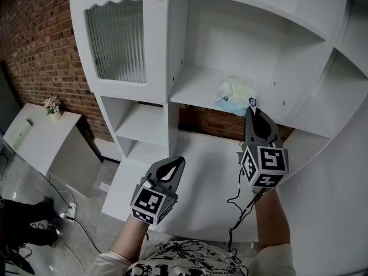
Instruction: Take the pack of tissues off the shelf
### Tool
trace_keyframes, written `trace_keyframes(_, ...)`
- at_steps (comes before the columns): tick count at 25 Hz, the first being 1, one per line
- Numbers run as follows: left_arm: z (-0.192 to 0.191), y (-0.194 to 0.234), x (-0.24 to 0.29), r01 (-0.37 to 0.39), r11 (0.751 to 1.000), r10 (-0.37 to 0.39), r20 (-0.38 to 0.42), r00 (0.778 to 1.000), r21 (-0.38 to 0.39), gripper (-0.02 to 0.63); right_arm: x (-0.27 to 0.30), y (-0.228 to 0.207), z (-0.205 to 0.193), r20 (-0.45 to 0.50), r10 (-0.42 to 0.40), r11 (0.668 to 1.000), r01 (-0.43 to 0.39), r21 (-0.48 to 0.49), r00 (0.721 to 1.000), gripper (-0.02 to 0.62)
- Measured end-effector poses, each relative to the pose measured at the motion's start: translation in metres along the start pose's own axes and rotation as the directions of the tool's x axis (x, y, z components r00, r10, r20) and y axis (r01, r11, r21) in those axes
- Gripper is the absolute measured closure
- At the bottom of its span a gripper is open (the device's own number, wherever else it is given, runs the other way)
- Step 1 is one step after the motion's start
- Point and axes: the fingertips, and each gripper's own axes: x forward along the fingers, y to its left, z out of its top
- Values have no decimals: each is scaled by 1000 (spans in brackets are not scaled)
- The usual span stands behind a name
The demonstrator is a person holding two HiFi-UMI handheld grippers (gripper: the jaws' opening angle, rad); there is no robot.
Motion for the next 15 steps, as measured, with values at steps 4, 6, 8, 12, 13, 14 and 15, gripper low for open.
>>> trace_keyframes(4, -1, -2, -5, 2, 1000, -2, 2, 1000, -14, 598, -31, 21, -7, 9, 29, 1000, -29, 10, 1000, 581)
trace_keyframes(6, -2, -5, -8, 4, 1000, -4, 0, 1000, -17, 598, -44, 33, -15, 3, 44, 999, -44, 14, 999, 581)
trace_keyframes(8, -4, -7, -12, 5, 1000, -5, -4, 1000, -21, 598, -57, 44, -27, -10, 57, 998, -57, 15, 998, 581)
trace_keyframes(12, -9, -11, -20, 2, 999, -3, -17, 1000, -32, 598, -81, 60, -58, -57, 71, 997, -68, 40, 996, 581)
trace_keyframes(13, -10, -12, -22, 3, 999, -3, -19, 1000, -32, 598, -86, 64, -67, -69, 75, 996, -71, 53, 995, 581)
trace_keyframes(14, -11, -14, -24, 4, 999, -5, -20, 1000, -32, 598, -92, 68, -77, -80, 79, 995, -74, 63, 994, 581)
trace_keyframes(15, -12, -15, -25, 6, 999, -7, -21, 1000, -32, 598, -97, 72, -87, -91, 80, 995, -74, 70, 993, 581)
